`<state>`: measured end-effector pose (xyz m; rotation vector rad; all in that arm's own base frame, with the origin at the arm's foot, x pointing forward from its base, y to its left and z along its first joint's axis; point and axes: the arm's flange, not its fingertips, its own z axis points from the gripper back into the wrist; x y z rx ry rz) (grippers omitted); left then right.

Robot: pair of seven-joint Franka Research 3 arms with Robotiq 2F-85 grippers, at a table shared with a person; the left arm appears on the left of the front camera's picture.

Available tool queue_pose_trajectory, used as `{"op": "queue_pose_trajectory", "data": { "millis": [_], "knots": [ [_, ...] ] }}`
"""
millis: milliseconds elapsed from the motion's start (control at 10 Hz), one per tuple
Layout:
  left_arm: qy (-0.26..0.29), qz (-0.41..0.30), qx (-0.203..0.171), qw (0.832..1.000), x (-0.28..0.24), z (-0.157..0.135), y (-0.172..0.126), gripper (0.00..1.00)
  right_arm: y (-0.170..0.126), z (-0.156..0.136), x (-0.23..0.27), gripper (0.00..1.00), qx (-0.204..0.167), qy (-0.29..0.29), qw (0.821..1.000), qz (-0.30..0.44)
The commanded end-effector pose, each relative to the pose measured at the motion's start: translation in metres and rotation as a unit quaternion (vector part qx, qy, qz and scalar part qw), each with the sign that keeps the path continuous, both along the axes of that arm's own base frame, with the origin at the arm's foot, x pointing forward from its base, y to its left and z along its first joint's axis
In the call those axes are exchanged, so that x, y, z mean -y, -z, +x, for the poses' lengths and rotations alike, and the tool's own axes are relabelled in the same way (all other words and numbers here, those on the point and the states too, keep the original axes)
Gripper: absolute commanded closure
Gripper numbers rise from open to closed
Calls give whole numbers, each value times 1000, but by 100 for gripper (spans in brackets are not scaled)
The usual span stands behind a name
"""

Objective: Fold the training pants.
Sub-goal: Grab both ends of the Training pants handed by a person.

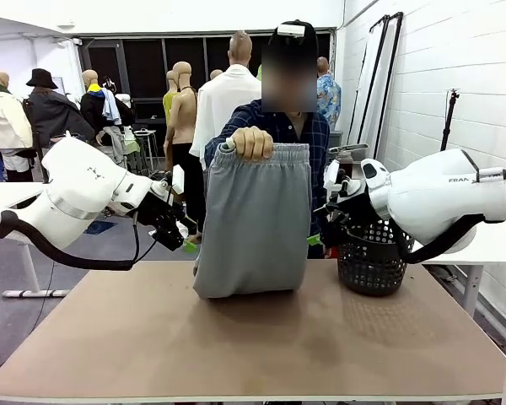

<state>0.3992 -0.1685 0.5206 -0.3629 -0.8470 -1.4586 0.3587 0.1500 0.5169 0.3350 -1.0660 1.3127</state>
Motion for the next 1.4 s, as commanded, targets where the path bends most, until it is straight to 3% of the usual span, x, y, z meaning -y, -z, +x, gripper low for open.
{"op": "queue_pose_trajectory", "data": {
  "millis": [0, 600, 800, 1300],
  "knots": [
    [4, -16, -2, 1000, -2, 11, 0, 0, 4, 13, -3, 0, 5, -12, 1000, 18],
    [-6, -2, -7, 1000, 1, 1, -3, 0, 1, 3, 1, 0, -5, -4, 1000, 10],
    [4, -30, -1, 1000, 4, 16, -3, 0, 2, 18, -6, 0, 3, -19, 999, 41],
    [27, -89, 5, 996, 11, 18, -9, 0, 2, 21, -4, 0, 5, -22, 996, 81]
  ]
}}
